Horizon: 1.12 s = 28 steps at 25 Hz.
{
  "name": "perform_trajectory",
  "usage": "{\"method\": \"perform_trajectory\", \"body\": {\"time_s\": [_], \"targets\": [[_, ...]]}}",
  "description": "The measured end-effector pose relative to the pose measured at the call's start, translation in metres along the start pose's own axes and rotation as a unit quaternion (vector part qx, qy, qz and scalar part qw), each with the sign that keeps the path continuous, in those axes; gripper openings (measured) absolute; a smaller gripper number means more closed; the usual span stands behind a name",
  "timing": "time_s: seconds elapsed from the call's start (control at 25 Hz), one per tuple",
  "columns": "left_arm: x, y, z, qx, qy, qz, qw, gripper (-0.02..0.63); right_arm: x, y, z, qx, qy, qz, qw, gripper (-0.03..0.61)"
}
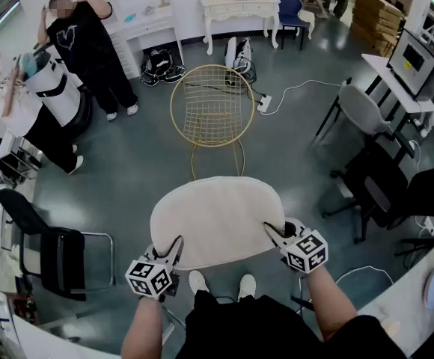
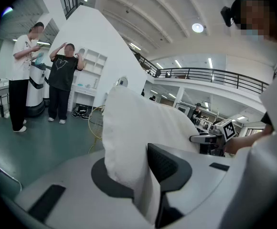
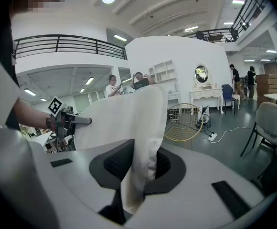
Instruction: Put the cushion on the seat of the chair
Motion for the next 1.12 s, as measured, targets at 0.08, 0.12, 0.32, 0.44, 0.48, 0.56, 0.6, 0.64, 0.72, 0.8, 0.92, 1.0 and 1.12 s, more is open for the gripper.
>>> {"method": "perform_trajectory", "body": {"time_s": [0.08,0.12,0.32,0.44,0.48,0.56,0.6,0.64,0.72,0.8,0.92,1.0,1.12], "targets": [[0.001,-0.002,0.000,0.001,0.000,0.000,1.0000,0.101,0.001,-0.001,-0.001,0.000,-0.001,0.000,1.000,0.072],[0.001,-0.002,0.000,0.001,0.000,0.000,1.0000,0.101,0.001,-0.001,-0.002,0.000,-0.001,0.000,1.000,0.072],[0.001,-0.001,-0.002,-0.001,0.000,0.002,1.0000,0.101,0.002,0.001,-0.001,-0.002,-0.002,0.000,1.000,0.071],[0.001,-0.001,-0.001,-0.001,0.001,0.002,1.0000,0.101,0.002,0.000,-0.001,-0.004,-0.005,-0.001,1.000,0.072],[0.001,-0.001,0.000,0.000,0.001,0.001,1.0000,0.101,0.002,0.000,0.000,-0.006,-0.007,-0.001,1.000,0.074],[0.001,-0.001,0.001,0.000,0.001,0.002,1.0000,0.101,0.003,-0.001,0.000,-0.009,-0.013,-0.002,1.000,0.077],[0.000,0.000,0.002,0.001,0.000,0.002,1.0000,0.101,0.003,-0.002,0.000,-0.011,-0.015,-0.002,1.000,0.077],[0.000,-0.001,0.003,0.001,-0.001,0.002,1.0000,0.101,0.002,-0.003,0.001,-0.011,-0.017,-0.002,1.000,0.077],[-0.002,-0.001,0.008,0.002,-0.002,0.002,1.0000,0.101,0.001,-0.007,0.002,-0.011,-0.018,-0.003,1.000,0.078],[-0.003,0.000,0.013,0.002,-0.002,0.002,1.0000,0.101,-0.002,-0.012,0.004,-0.009,-0.019,-0.004,1.000,0.078],[-0.008,0.004,0.025,0.003,-0.003,0.002,1.0000,0.101,-0.009,-0.021,0.010,-0.008,-0.021,-0.005,1.000,0.078],[-0.014,0.008,0.035,0.003,-0.004,0.002,1.0000,0.101,-0.017,-0.028,0.015,-0.007,-0.022,-0.005,1.000,0.078],[-0.022,0.015,0.051,0.006,-0.007,0.002,1.0000,0.101,-0.028,-0.039,0.024,-0.005,-0.024,-0.006,1.000,0.078]]}}
Point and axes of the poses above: the fingertips, and each gripper's own axes: y backward along the fingers, z to its left, x out of its underside, the point moved 1 cm from there along y, backward along the fingers, and after that the axes turned 11 degrees about z, right-handed, at the moved point
